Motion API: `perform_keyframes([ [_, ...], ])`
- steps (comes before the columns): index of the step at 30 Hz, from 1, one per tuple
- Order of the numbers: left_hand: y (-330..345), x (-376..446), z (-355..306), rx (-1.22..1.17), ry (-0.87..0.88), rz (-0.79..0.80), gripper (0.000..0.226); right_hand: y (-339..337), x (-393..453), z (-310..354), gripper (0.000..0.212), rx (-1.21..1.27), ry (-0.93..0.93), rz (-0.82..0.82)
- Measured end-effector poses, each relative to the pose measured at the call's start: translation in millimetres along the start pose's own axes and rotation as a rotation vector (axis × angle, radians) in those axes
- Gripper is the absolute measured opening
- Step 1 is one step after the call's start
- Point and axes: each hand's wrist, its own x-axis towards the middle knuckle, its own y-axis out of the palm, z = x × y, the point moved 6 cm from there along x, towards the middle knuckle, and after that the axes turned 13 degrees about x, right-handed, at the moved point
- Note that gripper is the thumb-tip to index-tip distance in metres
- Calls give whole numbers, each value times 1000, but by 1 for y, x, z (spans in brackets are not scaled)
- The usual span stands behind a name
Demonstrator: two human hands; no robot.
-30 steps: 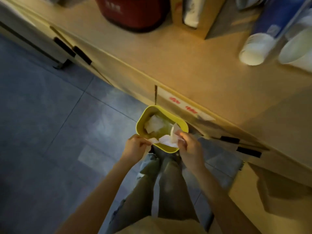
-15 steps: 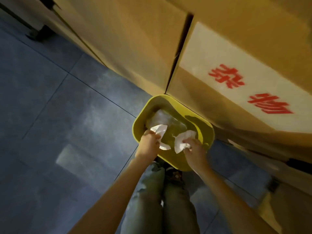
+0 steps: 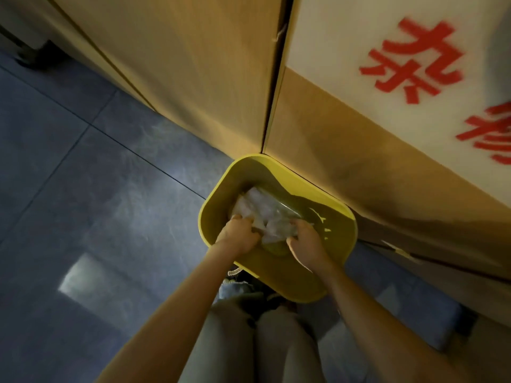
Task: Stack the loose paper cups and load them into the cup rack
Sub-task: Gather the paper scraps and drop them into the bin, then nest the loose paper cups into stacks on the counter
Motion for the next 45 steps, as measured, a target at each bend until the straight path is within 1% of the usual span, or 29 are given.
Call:
perform_keyframes([
  [2,-13,-19,-4,-34,-17,-23,34,-15,-17,19,41,8,-46,-40],
  [5,-42,-62,-16,-60,-24,-75,37,-36,-49,54,34,10,-90,-69],
  [8,-77,-108,-35,-64,38,-111,36,-55,-87,98,29,-5,-110,-47],
  [10,-107,-143,-49,-96,90,-142,34,-70,-117,136,25,-43,-171,-33],
  [12,-144,-179,-65,-93,148,-182,30,-91,-151,176,24,-66,-237,-53],
  [16,-225,-248,-99,-70,236,-281,28,-141,-218,251,20,-1,-351,-90],
  [19,-282,-291,-127,-86,341,-361,23,-189,-257,296,12,24,-412,-184],
  [22,-332,-327,-158,-74,434,-446,20,-239,-290,328,6,75,-422,-306],
  [25,-372,-357,-196,-72,533,-494,18,-289,-320,351,7,158,-445,-431],
  [28,-402,-379,-237,-63,616,-535,19,-339,-347,364,7,212,-489,-580],
  [31,-422,-389,-277,-51,688,-588,18,-380,-362,363,10,260,-494,-683],
  [33,-428,-390,-300,-51,704,-621,18,-405,-367,357,12,268,-498,-749],
  [37,-431,-379,-340,-63,714,-713,16,-446,-363,333,11,255,-484,-839],
  [40,-423,-366,-364,-67,723,-806,15,-469,-355,306,14,287,-470,-886],
  [42,-417,-354,-377,-65,700,-846,18,-480,-348,288,16,290,-457,-901],
  [45,-407,-335,-388,-52,622,-841,28,-492,-336,266,23,259,-435,-893],
])
